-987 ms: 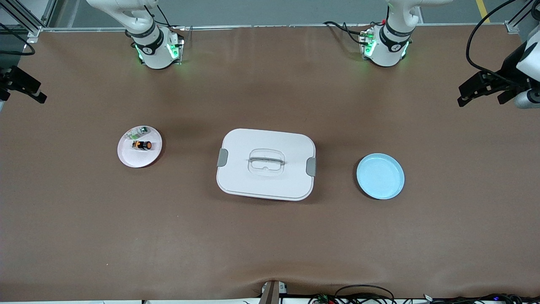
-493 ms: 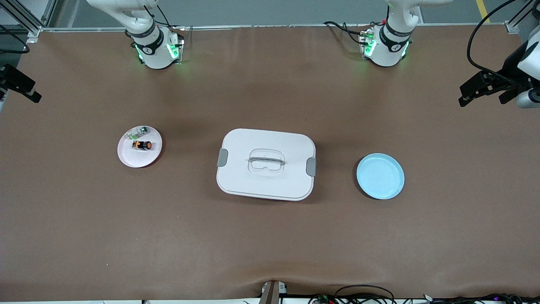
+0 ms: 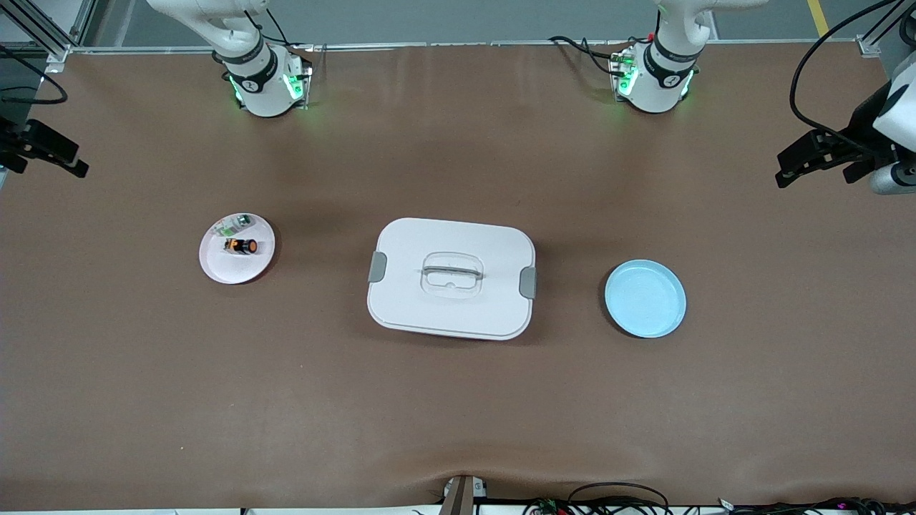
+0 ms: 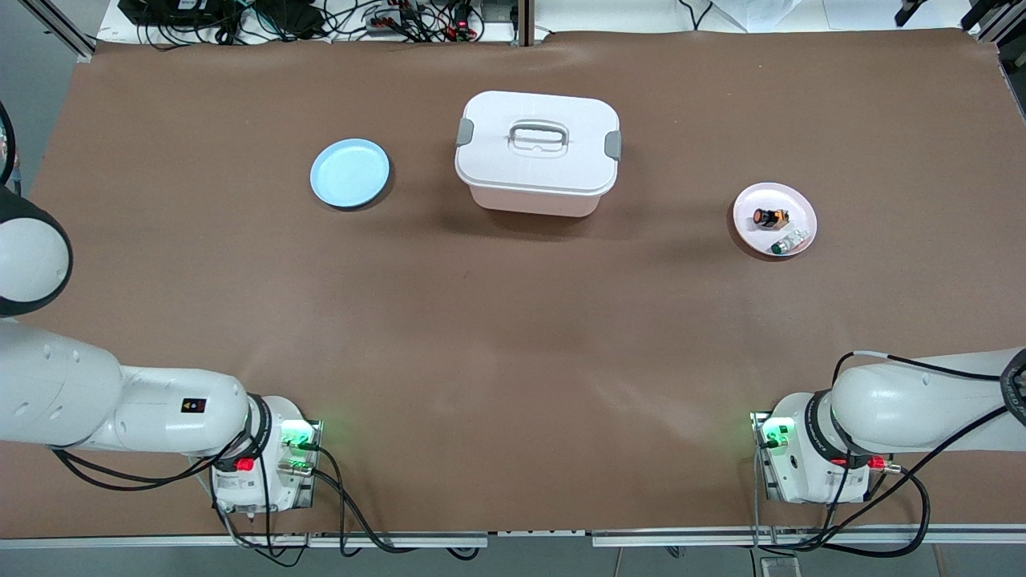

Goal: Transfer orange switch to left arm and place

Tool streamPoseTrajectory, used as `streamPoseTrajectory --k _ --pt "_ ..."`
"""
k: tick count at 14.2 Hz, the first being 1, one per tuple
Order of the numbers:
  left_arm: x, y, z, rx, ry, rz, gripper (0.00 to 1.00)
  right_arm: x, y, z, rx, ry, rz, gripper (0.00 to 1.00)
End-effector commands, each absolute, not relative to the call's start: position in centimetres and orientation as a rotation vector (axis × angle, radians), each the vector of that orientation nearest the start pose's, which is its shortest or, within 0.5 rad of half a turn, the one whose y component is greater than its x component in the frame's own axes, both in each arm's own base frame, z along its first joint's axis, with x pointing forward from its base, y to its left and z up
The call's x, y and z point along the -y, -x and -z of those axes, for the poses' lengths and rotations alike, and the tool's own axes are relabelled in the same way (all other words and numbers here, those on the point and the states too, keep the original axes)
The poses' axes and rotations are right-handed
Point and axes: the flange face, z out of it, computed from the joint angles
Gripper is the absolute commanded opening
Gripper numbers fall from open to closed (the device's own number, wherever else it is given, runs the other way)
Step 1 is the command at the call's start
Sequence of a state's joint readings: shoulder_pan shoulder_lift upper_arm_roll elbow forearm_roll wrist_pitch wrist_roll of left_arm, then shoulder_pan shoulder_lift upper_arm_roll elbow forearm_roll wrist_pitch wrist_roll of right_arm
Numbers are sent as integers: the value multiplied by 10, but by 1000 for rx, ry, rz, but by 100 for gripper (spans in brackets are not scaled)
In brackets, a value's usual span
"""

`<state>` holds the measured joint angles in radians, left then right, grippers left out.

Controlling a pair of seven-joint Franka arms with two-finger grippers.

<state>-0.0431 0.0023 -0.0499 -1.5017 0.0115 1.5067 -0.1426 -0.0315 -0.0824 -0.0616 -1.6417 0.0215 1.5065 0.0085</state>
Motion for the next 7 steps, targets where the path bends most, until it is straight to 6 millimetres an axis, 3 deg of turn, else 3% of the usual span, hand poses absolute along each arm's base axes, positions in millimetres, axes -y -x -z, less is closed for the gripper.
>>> streamPoseTrajectory --k 1,3,7 --pt "53 -554 -647 75 3111 -6 100 45 -535 -604 -147 3109 -175 100" --pt "53 -554 -647 72 3113 -2 100 39 -540 -574 -122 3105 -230 100" --pt "55 -551 -651 63 3114 8 100 35 -535 -486 -127 3095 -210 100"
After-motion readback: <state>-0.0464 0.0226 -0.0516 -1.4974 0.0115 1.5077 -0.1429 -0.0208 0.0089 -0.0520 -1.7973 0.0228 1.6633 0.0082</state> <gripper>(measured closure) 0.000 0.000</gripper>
